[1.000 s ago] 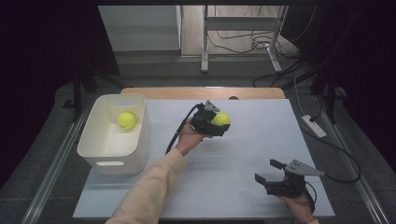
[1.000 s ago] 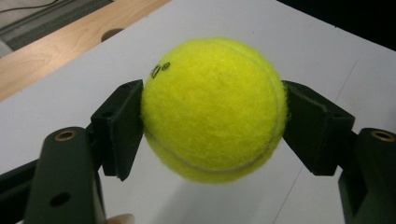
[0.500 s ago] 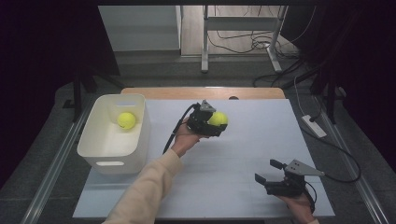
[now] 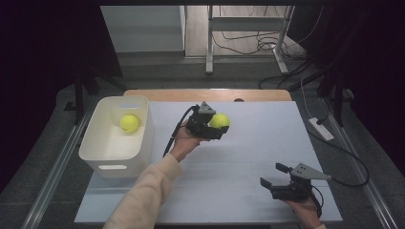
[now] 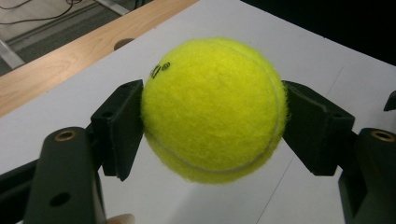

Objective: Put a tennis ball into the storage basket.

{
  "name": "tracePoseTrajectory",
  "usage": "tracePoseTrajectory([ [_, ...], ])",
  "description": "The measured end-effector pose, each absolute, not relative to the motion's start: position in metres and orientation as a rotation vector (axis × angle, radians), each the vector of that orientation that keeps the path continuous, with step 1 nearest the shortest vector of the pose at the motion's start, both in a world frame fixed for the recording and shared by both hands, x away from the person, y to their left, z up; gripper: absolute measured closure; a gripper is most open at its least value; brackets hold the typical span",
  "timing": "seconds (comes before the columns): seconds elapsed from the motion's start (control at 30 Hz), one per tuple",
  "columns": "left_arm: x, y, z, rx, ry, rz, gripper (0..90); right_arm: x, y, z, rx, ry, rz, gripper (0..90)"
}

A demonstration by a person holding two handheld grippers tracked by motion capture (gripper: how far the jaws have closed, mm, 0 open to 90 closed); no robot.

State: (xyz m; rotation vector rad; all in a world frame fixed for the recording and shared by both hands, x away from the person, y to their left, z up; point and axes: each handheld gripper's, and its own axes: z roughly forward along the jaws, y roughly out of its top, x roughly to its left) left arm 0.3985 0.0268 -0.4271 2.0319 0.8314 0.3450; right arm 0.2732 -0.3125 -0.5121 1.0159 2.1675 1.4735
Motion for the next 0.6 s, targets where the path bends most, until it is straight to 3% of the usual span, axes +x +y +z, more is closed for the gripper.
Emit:
tracePoseTrajectory([
  [0.6,0.388,0.04,-0.413,2.004,0.822,0.377,27.4,0.273,-0.312,-0.512,1.012,2.169,1.467,9.2],
])
